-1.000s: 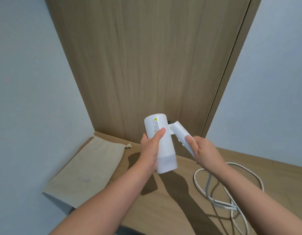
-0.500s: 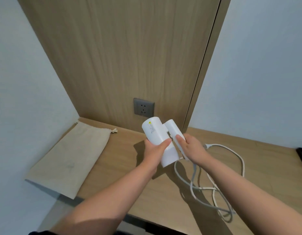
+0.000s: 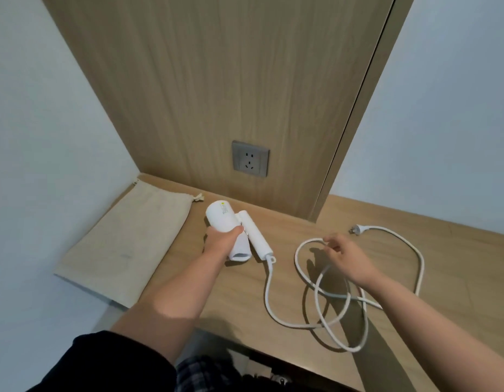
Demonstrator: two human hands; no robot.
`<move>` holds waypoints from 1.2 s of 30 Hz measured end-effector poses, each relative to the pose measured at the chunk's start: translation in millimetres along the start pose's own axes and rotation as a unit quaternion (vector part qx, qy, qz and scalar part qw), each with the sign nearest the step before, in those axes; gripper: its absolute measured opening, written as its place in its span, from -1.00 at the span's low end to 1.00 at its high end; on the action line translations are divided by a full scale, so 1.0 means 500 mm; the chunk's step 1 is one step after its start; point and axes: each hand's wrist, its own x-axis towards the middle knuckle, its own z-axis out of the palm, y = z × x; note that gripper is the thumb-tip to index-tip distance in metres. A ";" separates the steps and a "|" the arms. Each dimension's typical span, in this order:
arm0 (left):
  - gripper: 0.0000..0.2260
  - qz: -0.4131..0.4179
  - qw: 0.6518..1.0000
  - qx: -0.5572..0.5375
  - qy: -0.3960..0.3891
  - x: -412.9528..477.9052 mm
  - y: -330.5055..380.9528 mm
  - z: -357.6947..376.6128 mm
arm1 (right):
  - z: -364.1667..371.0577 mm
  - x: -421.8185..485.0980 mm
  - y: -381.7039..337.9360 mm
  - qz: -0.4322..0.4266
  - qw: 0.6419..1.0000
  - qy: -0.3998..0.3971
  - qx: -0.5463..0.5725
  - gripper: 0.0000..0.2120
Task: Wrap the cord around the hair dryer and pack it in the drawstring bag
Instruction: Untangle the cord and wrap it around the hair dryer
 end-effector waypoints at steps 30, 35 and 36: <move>-0.48 0.168 0.844 0.381 -0.338 -0.275 -0.041 0.254 | -0.073 -0.138 0.323 0.026 0.968 -0.043 -0.246 -0.73; -0.72 0.077 0.916 0.240 -0.313 -0.273 -0.055 0.240 | -0.064 -0.123 0.331 0.026 0.980 0.011 -0.198 -0.81; -0.73 0.050 0.931 0.195 -0.306 -0.272 -0.052 0.235 | -0.064 -0.113 0.329 0.056 0.987 0.048 -0.145 -0.74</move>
